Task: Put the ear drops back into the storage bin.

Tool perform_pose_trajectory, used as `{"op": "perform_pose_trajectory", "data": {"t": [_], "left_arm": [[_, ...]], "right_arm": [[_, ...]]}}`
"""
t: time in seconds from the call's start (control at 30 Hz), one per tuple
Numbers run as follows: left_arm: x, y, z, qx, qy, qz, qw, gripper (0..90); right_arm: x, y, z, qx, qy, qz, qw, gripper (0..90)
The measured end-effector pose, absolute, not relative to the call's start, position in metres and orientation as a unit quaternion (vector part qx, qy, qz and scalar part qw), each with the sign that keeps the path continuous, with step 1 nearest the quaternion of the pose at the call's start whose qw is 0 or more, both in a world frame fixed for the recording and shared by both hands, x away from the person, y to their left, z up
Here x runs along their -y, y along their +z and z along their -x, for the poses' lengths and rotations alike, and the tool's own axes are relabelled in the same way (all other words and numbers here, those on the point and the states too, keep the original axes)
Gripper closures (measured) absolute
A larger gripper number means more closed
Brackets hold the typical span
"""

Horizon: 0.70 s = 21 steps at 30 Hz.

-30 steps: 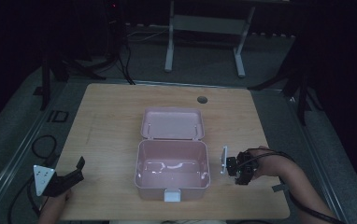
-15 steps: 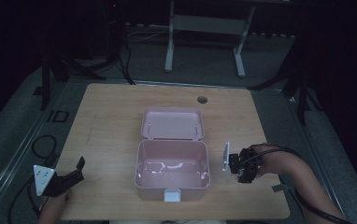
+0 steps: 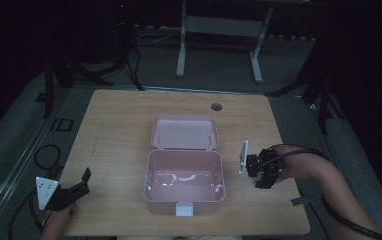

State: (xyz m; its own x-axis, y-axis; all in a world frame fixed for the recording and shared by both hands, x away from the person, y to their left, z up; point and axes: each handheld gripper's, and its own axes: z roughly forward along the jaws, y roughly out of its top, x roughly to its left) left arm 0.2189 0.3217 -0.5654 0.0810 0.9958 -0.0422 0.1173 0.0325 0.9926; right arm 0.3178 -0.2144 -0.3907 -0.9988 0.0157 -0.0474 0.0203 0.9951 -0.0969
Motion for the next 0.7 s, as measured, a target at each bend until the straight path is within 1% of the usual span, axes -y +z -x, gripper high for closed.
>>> {"op": "perform_pose_trajectory", "data": {"t": [0.27, 0.7], "left_arm": [[-0.322, -0.565, -0.219, -0.516, 0.440, -0.539, 0.500, 2.4], [-0.322, -0.565, -0.219, -0.516, 0.439, -0.539, 0.500, 2.4]], "right_arm": [[0.207, -0.378, -0.318, -0.998, -0.054, -0.006, 0.030, 59.4], [0.184, -0.372, -0.315, -0.998, -0.055, 0.010, 0.027, 59.4]]}}
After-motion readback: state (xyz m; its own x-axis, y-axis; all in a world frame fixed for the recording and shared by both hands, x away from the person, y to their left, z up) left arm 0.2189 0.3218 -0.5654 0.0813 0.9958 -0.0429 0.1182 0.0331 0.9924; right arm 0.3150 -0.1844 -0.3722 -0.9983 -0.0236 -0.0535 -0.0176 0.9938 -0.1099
